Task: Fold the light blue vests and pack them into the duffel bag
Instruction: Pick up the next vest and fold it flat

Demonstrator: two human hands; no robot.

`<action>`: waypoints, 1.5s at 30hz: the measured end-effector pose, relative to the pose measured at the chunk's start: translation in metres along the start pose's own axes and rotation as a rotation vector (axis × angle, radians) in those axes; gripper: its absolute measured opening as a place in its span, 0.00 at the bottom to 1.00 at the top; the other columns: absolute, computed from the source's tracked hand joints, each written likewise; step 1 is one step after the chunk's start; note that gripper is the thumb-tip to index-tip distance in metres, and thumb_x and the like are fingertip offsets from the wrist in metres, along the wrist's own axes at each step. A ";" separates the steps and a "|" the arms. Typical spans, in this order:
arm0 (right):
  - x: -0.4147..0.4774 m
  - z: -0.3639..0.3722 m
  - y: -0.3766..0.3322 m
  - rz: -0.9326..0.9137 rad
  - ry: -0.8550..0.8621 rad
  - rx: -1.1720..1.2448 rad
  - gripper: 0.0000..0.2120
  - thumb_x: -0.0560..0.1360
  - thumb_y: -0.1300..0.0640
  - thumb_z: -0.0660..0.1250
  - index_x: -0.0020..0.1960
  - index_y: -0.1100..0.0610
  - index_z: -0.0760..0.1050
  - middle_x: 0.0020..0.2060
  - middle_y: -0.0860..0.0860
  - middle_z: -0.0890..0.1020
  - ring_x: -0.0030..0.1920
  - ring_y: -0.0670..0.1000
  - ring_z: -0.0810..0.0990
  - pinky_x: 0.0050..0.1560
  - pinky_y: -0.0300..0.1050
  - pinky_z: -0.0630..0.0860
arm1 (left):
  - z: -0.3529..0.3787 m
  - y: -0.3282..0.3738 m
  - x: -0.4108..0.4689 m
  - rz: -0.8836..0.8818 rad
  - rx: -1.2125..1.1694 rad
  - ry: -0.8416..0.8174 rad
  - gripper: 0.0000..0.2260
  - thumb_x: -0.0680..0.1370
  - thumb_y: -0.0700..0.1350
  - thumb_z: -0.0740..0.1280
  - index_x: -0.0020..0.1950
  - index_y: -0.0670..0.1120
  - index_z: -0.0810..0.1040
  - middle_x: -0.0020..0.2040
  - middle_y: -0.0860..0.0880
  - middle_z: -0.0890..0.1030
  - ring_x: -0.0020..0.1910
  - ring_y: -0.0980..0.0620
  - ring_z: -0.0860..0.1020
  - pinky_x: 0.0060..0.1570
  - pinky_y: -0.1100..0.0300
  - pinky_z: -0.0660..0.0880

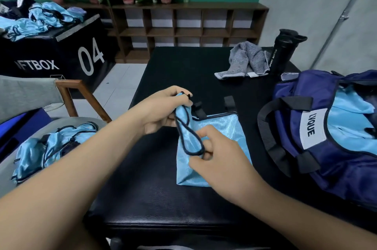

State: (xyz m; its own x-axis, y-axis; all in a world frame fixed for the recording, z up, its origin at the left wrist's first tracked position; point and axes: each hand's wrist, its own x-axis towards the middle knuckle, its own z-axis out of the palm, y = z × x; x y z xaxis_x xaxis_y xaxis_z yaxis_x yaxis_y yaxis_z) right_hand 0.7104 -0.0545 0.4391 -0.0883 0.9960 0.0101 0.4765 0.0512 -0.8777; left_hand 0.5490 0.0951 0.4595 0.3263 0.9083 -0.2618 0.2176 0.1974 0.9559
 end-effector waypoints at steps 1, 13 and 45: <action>-0.004 -0.005 0.003 0.011 0.002 0.021 0.10 0.76 0.60 0.70 0.53 0.48 0.75 0.40 0.52 0.84 0.32 0.45 0.72 0.35 0.45 0.72 | 0.007 -0.001 0.000 0.014 -0.016 -0.007 0.14 0.79 0.43 0.72 0.65 0.47 0.80 0.44 0.49 0.80 0.43 0.50 0.78 0.42 0.55 0.79; -0.036 -0.047 0.057 0.236 -0.067 -0.073 0.07 0.78 0.61 0.69 0.47 0.58 0.70 0.39 0.51 0.88 0.38 0.51 0.88 0.40 0.55 0.85 | 0.073 -0.032 0.000 0.102 0.029 -0.117 0.16 0.79 0.45 0.76 0.65 0.54 0.78 0.39 0.51 0.78 0.43 0.53 0.82 0.50 0.51 0.85; -0.019 -0.077 0.110 -0.472 -0.197 -0.907 0.31 0.80 0.31 0.65 0.73 0.51 0.75 0.70 0.47 0.75 0.69 0.50 0.75 0.67 0.51 0.74 | 0.050 -0.079 -0.074 0.738 1.193 -0.254 0.17 0.74 0.62 0.71 0.58 0.56 0.75 0.53 0.59 0.74 0.53 0.55 0.74 0.52 0.59 0.75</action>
State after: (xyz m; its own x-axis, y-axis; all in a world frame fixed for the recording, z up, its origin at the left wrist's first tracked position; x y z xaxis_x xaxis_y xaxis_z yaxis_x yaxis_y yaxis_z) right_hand 0.8316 -0.0621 0.3790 -0.5388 0.8354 0.1087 0.8280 0.5490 -0.1144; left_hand 0.5537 -0.0058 0.3969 0.8295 0.5495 0.1002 0.5176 -0.8236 0.2318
